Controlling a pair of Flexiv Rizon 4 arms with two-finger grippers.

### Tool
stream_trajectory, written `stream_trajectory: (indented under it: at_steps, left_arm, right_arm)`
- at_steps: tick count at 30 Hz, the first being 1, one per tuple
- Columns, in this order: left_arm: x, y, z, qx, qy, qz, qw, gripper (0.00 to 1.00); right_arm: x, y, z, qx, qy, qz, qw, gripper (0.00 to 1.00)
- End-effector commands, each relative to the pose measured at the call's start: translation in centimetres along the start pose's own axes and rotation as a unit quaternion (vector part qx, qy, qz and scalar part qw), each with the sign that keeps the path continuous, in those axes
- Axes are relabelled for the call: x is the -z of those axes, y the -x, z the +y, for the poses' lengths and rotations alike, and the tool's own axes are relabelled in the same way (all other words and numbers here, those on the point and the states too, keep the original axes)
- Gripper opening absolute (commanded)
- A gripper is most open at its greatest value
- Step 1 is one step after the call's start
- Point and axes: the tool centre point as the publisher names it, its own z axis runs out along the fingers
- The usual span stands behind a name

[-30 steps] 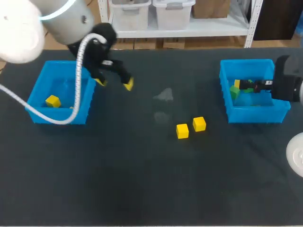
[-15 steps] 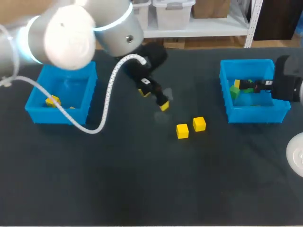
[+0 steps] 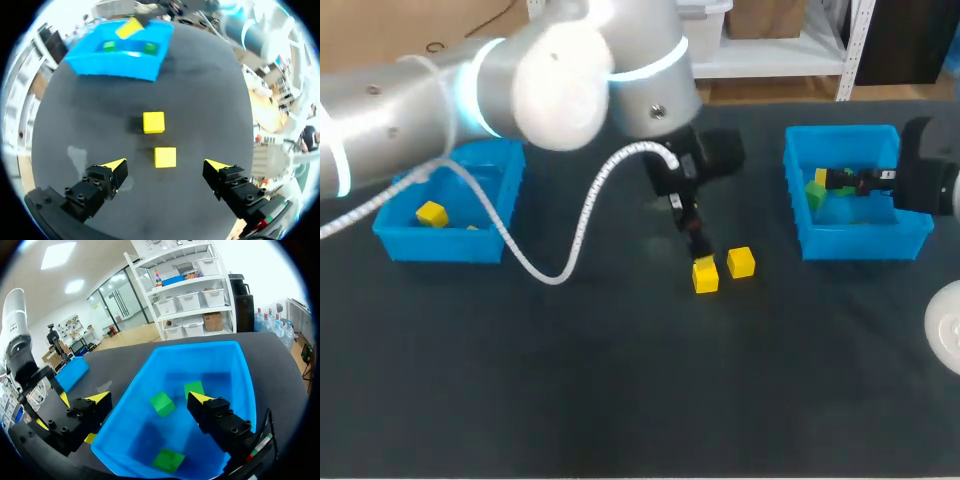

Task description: Put the green cubes in the right bin and the yellow cubes in the left bin.

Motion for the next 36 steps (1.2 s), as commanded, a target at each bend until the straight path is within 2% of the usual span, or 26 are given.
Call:
stream_trajectory:
  at_steps: [1, 9, 13, 19, 23, 24, 25, 26, 27, 28, 36]
  left_arm:
    - [-1.4, 0.8, 0.3, -0.048, -0.012, 0.111, 0.993, 1.0]
    - [-3.1, 0.3, 0.2, -0.036, -0.003, 0.133, 0.99, 1.0]
    - [-3.6, 0.2, 0.6, -0.021, 0.003, 0.136, 0.99, 1.0]
    - [-4.5, -0.3, 0.3, -0.02, 0.007, 0.142, 0.99, 1.0]
    - [-5.4, -1.0, 0.4, -0.02, 0.027, 0.159, 0.987, 1.0]
    - [-5.8, -1.2, 0.5, -0.021, 0.036, 0.165, 0.985, 0.82]
    - [-6.0, -1.4, 0.7, -0.02, 0.045, 0.169, 0.984, 0.81]
    - [-6.3, -1.5, 0.9, -0.017, 0.054, 0.172, 0.984, 0.64]
    - [-6.6, -1.7, 1.2, -0.011, 0.067, 0.173, 0.983, 0.11]
    - [-6.8, -1.8, 1.4, -0.002, 0.076, 0.168, 0.983, 0.0]
    - [-6.6, -2.3, 2.5, 0.063, 0.106, 0.129, 0.984, 0.0]
  right_arm:
    - [0.1, 0.1, -0.1, -0.001, 0.003, 0.001, 1.0, 1.0]
    - [0.1, 0.1, -0.1, -0.001, 0.003, 0.001, 1.0, 1.0]
    - [0.1, 0.1, -0.1, -0.001, 0.003, 0.001, 1.0, 1.0]
    - [0.1, 0.1, -0.1, -0.001, 0.003, 0.001, 1.0, 1.0]
    - [0.1, 0.1, -0.1, -0.001, 0.003, 0.001, 1.0, 1.0]
    - [0.1, 0.1, -0.1, -0.001, 0.003, 0.001, 1.0, 1.0]
    - [0.1, 0.1, -0.1, -0.001, 0.003, 0.001, 1.0, 1.0]
    - [0.1, 0.1, -0.1, -0.001, 0.003, 0.001, 1.0, 1.0]
    - [0.1, 0.1, -0.1, -0.001, 0.003, 0.001, 1.0, 1.0]
    - [0.1, 0.1, -0.1, -0.001, 0.003, 0.001, 1.0, 1.0]
    - [0.1, 0.1, -0.1, -0.001, 0.003, 0.001, 1.0, 1.0]
